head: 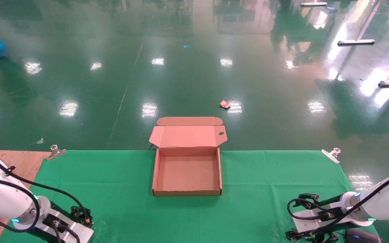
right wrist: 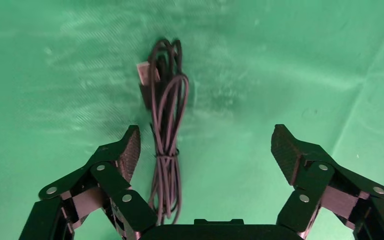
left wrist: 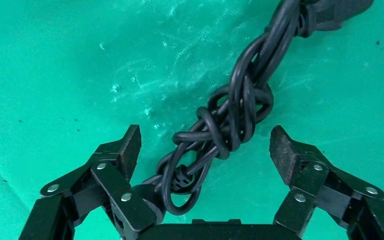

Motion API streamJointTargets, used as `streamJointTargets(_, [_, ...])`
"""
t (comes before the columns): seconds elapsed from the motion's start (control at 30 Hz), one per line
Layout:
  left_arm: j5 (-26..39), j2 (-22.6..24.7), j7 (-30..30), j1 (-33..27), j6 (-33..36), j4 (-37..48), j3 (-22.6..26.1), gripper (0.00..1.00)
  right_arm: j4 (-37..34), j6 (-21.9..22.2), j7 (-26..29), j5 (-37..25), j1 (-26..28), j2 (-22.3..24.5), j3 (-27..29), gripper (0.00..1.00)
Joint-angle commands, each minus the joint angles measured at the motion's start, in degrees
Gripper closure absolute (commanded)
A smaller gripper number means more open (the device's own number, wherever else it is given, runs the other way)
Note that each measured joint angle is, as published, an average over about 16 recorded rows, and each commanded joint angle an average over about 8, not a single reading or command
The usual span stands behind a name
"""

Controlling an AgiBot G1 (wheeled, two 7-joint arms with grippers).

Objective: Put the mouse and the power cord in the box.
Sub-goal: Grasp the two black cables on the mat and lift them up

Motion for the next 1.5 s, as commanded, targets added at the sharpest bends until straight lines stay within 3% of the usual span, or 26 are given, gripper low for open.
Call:
streamJointTargets(0.03, [-0.03,-0.07,0.15,-0.03,-0.04,0.15,-0.02,1.00,-0.10,-0.49,-0.17,0.13,0.21,-0.07,0.09,1.00])
streamJointTargets(0.6, [0.07,-0.20,1.31,-0.09,3.65,0.82,0.05,1.00,-0.94,-5.10,-1.68,0.51,1.54,1.07,0.34,1.00])
streamJointTargets(1.17, [0.33,0.47,1.07,-0.22,4.26,0.86,0.24,1.00,-0.96,-4.26,-2.18,0.98,1.66,1.55,0.68,1.00])
streamJointTargets(1.5, [0.34,0.05,0.78,-2.00,6.61,1.04,0.25,1.00,-1.07,-6.25,-2.42,1.42,2.40,1.78,0.99,1.00])
